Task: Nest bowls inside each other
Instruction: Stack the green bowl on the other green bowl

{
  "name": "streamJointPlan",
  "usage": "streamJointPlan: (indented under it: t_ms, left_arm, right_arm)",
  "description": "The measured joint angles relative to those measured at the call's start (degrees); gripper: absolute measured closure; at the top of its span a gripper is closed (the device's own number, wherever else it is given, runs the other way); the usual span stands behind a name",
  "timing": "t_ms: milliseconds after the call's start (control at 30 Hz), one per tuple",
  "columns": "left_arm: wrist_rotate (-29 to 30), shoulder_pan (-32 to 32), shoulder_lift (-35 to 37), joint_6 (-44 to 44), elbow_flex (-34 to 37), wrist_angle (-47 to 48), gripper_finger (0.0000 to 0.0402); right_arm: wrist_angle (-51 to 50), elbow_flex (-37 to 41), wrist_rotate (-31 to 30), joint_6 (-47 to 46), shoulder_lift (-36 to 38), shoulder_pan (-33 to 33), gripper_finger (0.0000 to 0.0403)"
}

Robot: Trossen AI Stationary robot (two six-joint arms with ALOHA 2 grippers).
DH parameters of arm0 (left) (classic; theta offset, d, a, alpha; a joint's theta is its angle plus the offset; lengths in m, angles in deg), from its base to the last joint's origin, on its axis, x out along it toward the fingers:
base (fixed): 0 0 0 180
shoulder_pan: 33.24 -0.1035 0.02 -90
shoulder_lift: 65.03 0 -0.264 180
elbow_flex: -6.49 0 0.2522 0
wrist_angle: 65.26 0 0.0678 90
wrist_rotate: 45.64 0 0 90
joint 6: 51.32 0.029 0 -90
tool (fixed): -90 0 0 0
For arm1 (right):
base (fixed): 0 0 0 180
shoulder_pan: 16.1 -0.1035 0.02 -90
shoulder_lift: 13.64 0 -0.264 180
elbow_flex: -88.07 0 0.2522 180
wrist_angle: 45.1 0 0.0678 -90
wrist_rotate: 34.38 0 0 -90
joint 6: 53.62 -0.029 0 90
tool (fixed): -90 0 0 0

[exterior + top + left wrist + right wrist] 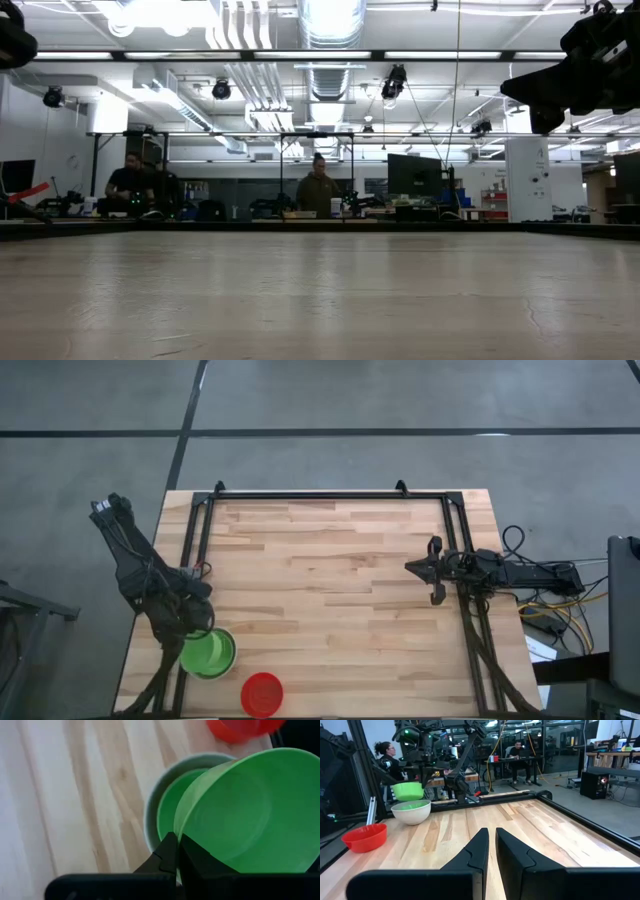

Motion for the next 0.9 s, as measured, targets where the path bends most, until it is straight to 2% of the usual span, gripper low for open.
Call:
streamJointPlan:
  t_ms: [467, 900]
  left_arm:
    - [-1.0, 0.0, -0.01, 13.75, 0.2, 1.65, 0.0396]
    - [1.82, -0.04, 0.01, 14.12, 6.95, -0.65, 0.0396]
  right_arm:
    - [0.0, 0.0, 0.01, -0.01, 0.0, 0.02, 0.0369]
    - [0.0, 0.0, 0.0, 0.06, 0.0, 0.0, 0.0369]
